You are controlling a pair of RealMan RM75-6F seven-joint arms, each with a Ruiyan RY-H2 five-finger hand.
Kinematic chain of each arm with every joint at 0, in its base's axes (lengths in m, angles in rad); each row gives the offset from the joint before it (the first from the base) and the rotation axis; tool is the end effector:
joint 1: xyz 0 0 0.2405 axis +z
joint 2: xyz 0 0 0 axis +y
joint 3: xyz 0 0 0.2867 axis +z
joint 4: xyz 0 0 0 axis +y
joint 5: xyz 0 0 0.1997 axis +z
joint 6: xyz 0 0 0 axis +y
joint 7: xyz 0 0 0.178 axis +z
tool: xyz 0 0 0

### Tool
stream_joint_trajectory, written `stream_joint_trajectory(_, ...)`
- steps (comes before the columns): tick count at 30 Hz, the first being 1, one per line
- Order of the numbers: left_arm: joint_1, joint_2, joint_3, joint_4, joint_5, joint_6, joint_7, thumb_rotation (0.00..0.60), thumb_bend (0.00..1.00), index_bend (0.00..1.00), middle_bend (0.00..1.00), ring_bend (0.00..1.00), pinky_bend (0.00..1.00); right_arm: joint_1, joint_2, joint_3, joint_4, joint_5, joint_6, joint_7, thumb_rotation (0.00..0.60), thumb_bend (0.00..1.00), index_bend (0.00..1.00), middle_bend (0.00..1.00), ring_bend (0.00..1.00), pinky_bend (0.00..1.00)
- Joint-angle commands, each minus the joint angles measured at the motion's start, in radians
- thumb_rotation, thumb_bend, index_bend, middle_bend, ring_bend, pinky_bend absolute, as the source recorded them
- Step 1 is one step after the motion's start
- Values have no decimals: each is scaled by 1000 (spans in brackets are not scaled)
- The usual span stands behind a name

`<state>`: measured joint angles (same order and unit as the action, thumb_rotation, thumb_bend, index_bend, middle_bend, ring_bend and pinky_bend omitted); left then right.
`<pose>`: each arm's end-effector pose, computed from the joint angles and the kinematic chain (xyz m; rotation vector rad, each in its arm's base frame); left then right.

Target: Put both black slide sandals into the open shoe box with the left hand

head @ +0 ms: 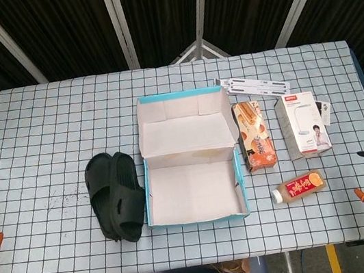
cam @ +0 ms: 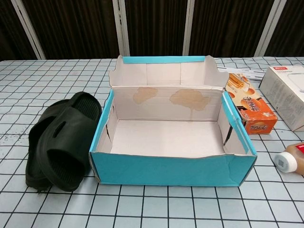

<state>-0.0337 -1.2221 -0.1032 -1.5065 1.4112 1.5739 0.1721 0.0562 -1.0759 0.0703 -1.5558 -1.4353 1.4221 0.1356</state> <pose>-0.3620 0.2074 0.1854 -1.2451 -0.7467 -0.7631 -0.3661 -0.2107 0.2022 1.3013 -1.0013 0.8629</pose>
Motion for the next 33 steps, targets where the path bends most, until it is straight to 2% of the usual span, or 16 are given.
stream_joint_trajectory(1,2,1,1,-2,2,2,0,600,319,19,123,18,109,-2,1,-1,-1,-1,2,-1,600,234,237,250,260,213)
stream_joint_trajectory(23,-7,-9,6,-7,23,2,7,600,318,12,107,17,109,-9,9,-4,-10,-7,13,7,600,233,237,250,260,213)
stream_joint_trajectory(28,-50,3,5,-47,24,-79,-47,600,311,4,103,18,109,-15,16,-4,-7,-5,18,25,600,233,237,250,260,213)
stream_joint_trajectory(33,-135,46,-21,-157,-40,-233,8,600,253,0,101,18,109,-13,14,-2,4,-7,16,41,600,233,237,250,260,213)
